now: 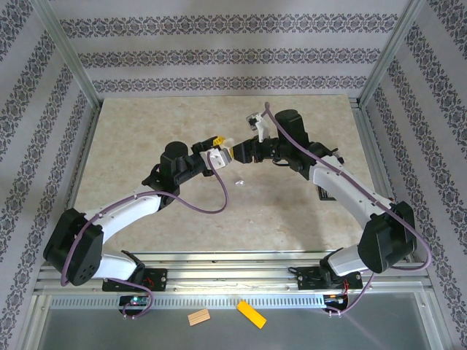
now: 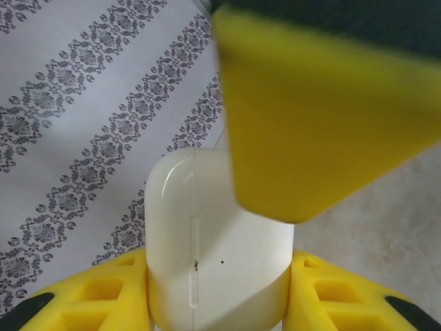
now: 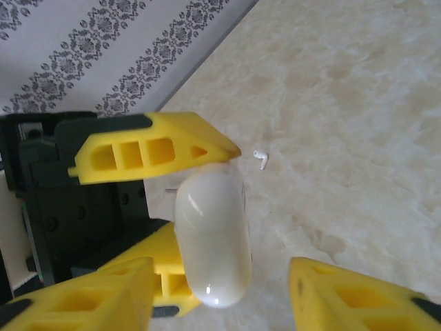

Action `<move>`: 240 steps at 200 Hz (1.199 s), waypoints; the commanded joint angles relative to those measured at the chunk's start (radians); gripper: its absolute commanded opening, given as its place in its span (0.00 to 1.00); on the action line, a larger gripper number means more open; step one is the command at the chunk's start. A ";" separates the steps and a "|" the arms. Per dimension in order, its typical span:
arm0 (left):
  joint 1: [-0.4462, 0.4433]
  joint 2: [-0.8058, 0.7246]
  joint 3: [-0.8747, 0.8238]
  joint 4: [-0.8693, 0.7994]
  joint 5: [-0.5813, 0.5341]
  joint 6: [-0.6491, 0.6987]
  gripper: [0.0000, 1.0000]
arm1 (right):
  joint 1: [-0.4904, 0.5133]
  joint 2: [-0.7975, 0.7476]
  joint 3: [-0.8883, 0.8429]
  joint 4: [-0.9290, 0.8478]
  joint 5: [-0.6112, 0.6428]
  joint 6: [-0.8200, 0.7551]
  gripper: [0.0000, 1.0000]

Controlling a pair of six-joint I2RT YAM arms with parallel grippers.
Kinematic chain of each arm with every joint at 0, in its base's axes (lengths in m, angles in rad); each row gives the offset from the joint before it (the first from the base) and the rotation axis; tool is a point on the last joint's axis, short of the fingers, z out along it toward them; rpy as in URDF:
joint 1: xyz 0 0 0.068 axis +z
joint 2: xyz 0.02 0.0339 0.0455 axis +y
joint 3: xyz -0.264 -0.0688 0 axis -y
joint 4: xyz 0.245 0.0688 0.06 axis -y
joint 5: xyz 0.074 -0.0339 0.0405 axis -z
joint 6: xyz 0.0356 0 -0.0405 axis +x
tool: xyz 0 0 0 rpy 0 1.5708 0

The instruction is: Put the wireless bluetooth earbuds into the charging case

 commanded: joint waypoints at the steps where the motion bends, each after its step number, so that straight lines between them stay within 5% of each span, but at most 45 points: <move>1: -0.014 -0.041 -0.013 -0.045 0.044 0.021 0.27 | 0.006 0.015 0.036 0.010 -0.039 -0.008 0.42; 33: -0.014 -0.043 -0.021 -0.041 0.043 0.014 0.31 | 0.005 0.014 0.030 0.017 -0.050 -0.010 0.21; 57: -0.014 -0.045 -0.031 -0.021 0.058 -0.023 0.37 | 0.003 0.005 0.019 0.024 -0.060 -0.012 0.17; 98: -0.005 -0.071 -0.060 0.081 0.071 -0.247 0.75 | -0.023 -0.055 -0.027 0.076 -0.063 -0.033 0.16; 135: 0.028 -0.093 -0.128 0.266 0.207 -0.575 0.91 | -0.065 -0.144 -0.105 0.198 -0.159 -0.067 0.17; 195: 0.044 -0.125 -0.216 0.522 0.416 -0.944 0.95 | -0.075 -0.262 -0.258 0.618 -0.393 0.030 0.16; 240: 0.048 -0.095 -0.200 0.689 0.518 -1.135 0.79 | -0.047 -0.258 -0.262 0.654 -0.483 0.017 0.16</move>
